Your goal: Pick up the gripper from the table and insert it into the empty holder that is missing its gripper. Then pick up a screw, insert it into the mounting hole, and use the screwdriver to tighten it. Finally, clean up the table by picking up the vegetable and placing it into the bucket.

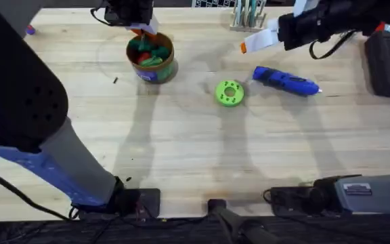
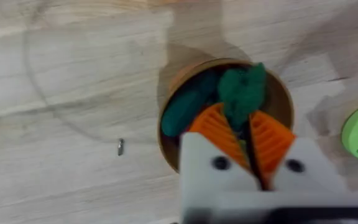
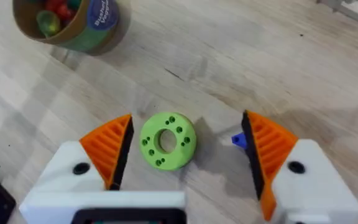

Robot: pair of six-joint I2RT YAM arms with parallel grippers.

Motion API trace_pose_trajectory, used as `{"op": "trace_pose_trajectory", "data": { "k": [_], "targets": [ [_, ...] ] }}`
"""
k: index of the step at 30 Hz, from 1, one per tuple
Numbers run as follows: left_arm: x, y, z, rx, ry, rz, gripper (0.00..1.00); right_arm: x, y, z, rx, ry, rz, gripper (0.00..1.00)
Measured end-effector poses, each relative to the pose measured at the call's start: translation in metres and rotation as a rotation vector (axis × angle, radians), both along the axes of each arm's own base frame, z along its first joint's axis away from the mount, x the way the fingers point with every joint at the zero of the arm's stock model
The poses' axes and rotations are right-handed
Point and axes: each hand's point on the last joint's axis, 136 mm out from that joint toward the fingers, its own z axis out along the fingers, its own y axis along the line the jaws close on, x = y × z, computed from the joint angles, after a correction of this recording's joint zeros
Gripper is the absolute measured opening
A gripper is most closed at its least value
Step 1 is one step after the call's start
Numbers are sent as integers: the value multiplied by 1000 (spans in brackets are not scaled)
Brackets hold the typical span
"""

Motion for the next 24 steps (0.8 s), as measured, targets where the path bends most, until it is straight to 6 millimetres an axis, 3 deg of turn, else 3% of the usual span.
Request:
{"op": "trace_pose_trajectory", "data": {
  "k": [5,6,16,24],
  "targets": [
    [-1,0,0,1,4,-1,877,0,0,0,0,0,0,991],
    [-2,0,0,0,7,1,951,0,0,0,0,0,0,992],
    [-20,2,-2,7,72,0,985,0,0,0,0,0,0,991],
    [-53,5,35,7,69,-4,987,-3,0,-2,-1,14,0,991]
  ]
}}
